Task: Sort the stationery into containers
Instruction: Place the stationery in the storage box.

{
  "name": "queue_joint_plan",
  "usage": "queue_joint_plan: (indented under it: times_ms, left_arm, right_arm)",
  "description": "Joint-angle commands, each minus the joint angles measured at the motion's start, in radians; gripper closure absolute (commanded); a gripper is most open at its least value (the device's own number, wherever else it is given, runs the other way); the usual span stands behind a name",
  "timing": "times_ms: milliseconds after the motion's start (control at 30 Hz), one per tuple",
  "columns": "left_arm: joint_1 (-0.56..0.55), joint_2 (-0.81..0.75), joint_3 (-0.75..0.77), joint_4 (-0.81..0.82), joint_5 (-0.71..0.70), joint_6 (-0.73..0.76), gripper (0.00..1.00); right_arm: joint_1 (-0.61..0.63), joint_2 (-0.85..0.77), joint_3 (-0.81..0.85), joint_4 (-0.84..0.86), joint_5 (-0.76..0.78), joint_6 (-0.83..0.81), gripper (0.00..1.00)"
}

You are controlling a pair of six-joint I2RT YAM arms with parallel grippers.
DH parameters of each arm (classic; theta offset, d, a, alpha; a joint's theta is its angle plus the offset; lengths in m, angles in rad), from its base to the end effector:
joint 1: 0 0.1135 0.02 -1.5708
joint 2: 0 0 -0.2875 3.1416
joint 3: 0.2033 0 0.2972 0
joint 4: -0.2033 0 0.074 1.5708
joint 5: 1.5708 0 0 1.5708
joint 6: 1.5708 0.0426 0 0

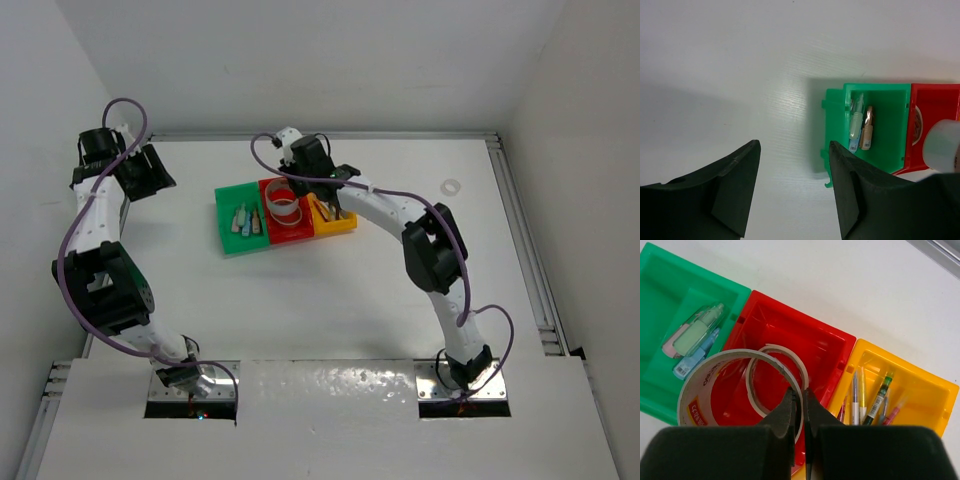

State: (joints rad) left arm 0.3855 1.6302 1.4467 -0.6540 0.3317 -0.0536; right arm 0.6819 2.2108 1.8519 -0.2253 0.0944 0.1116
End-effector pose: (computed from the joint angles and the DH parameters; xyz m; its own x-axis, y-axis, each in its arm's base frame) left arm 0.3858 0.1416 0.3215 -0.6792 -0.3303 -0.6554 -0.1902 0.9417 -0.2775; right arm 0.4547 0.3640 0.2338 -0.4886 -0.2538 -0.8348 -0.5152 0.8561 0.0412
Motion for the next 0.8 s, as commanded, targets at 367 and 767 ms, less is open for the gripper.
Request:
queue_joint_plan:
  times_ms: [367,767]
  left_arm:
    - [-0.013,-0.056,-0.003,0.040,0.027,-0.008,0.45]
    - [-0.013,-0.052,0.000,0.036,0.027,-0.009,0.45]
  right_arm:
    - [0.013,0.047,-0.002,0.095,0.123,0.025,1.00]
    - [0.038,0.061,-0.028,0.129,0.122,0.007,0.83]
